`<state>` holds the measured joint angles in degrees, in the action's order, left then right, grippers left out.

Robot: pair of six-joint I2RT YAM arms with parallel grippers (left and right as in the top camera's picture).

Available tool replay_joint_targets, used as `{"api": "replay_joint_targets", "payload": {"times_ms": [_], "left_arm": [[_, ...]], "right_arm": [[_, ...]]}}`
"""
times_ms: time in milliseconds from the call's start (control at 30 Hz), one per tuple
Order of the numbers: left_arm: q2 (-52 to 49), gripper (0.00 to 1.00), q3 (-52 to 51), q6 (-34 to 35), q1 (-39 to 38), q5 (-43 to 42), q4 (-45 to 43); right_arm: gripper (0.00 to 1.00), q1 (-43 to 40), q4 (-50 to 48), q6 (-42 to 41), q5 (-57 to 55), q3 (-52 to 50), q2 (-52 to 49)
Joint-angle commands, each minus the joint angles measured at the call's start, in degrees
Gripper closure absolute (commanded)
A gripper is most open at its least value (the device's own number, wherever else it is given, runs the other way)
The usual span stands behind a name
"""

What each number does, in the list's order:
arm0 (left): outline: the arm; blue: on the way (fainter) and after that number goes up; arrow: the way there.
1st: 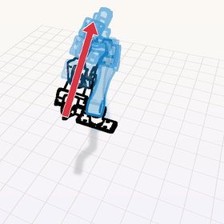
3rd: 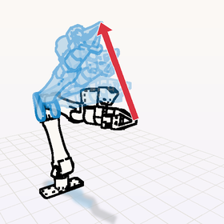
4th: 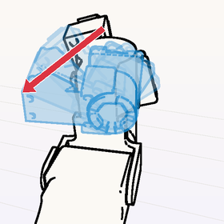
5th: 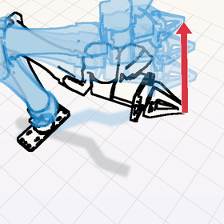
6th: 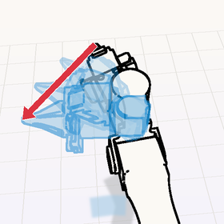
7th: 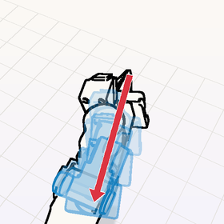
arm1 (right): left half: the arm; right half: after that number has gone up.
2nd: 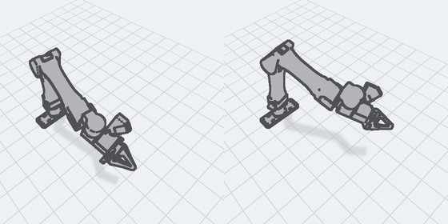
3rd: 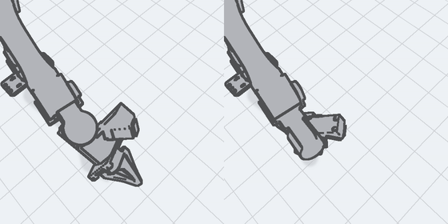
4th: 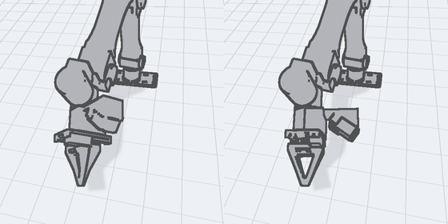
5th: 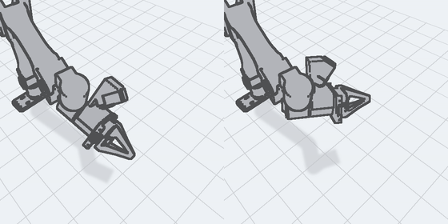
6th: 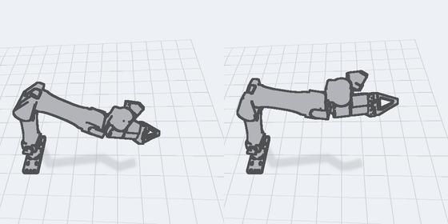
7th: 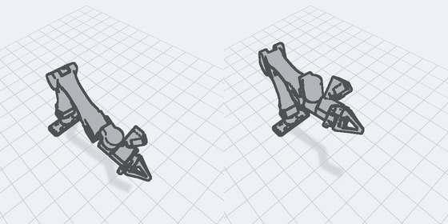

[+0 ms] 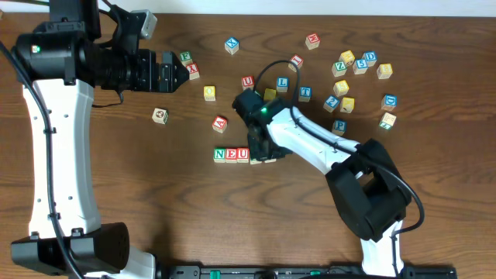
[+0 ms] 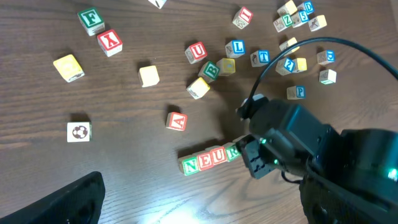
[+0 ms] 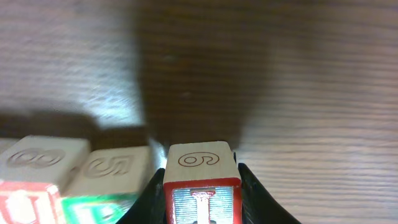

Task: Spell out NEURIPS
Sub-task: 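Hold the I block and push it left against the R block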

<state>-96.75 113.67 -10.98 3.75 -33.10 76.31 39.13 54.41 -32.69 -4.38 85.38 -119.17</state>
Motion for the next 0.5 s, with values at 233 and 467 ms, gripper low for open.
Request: {"api": "replay_joint_targets", "payload": {"times_ms": [233,467], "left_arm": [[0.5,0.02,0.9,-0.8,0.2,-0.5,0.2],[0.5,0.02,0.9,-0.8,0.2,-0.5,0.2]], "right_arm": [[0.96,1.4,-0.8,-2.7,0.2,-0.7,1.2],[0.96,0.6,-0.7,-2.7,0.2,-0.7,1.2]]}}
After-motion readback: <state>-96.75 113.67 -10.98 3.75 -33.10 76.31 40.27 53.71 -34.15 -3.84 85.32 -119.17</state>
